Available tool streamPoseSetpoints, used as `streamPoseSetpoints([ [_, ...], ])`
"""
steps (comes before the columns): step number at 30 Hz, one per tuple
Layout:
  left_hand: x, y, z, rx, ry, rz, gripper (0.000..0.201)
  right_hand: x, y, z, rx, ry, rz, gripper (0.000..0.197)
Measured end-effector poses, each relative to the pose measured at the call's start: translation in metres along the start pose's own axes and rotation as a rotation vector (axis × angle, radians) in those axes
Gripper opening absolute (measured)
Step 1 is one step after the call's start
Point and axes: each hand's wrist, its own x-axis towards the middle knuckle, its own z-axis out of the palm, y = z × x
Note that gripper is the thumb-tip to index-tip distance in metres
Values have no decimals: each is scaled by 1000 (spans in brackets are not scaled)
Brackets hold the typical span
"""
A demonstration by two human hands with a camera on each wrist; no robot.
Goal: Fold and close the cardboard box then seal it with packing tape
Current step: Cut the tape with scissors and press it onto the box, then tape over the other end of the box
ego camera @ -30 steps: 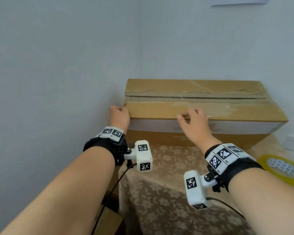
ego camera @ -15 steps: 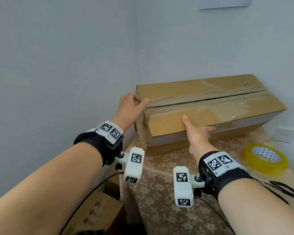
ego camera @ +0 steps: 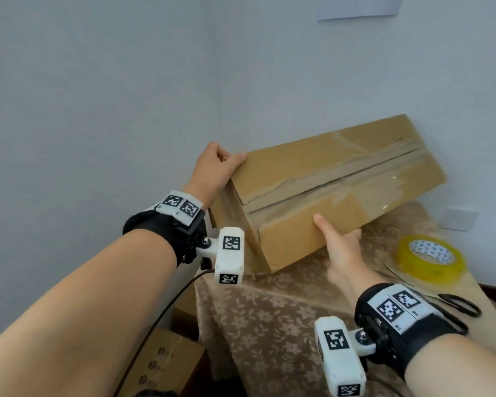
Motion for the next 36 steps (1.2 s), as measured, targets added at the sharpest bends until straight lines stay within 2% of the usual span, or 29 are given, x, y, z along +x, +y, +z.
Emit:
streamPoseSetpoints([
  [3, -22, 16, -5, 22, 6, 16, 25, -17, -4, -2, 141, 3, -57, 90],
  [5, -42, 25, -16, -18, -33, -16, 6, -27, -15, -4, 154, -56, -66, 70],
  [8, -73, 33, -34, -71, -61, -30, 24, -39, -36, -7, 62, -220, -113, 31],
  [9, -83, 35, -38, -103, -58, -36, 26, -40, -46, -5, 34, -264, -137, 24],
  [11, -97, 34, -41, -172, -64, -50, 30, -37, -68, -3, -16, -319, -178, 28],
  [13, -106, 28, -30, -177, -79, -45, 31, -25, -86, -4, -91, -299, -227, 34],
  [14, -109, 23, -21, -123, -93, -19, 30, -18, -91, -7, -204, -252, -274, 33],
  [15, -111, 19, -9, -25, -117, 15, 29, -10, -92, -12, -371, -199, -317, 41],
  [17, -114, 10, 17, 215, -221, 70, 35, 0, -88, -23, -686, -154, -333, 65],
  [19, -109, 7, 32, 364, -238, 97, 44, 2, -79, -35, -771, -196, -337, 73],
  [21, -101, 8, 37, 480, -210, 189, 54, 1, -72, -48, -622, -220, -358, 64],
  [23, -97, 13, 40, 655, -294, 352, 70, -6, -66, -60, -551, -254, -447, 44],
  [25, -96, 19, 43, 796, -408, 473, 74, -12, -60, -67, -742, -301, -560, 39],
  [27, -95, 21, 44, 873, -461, 474, 65, -15, -55, -70, -910, -333, -641, 44],
  [29, -99, 16, 39, 874, -433, 438, 58, -14, -53, -70, -958, -416, -699, 50],
  [32, -114, 6, 39, 866, -281, 428, 52, -5, -59, -67, -1023, -526, -744, 55],
  [34, -115, 6, 53, 915, -222, 423, 50, 5, -64, -63, -1072, -516, -766, 54],
  [36, -109, 13, 68, 964, -238, 396, 61, 17, -63, -60, -1112, -443, -786, 51],
])
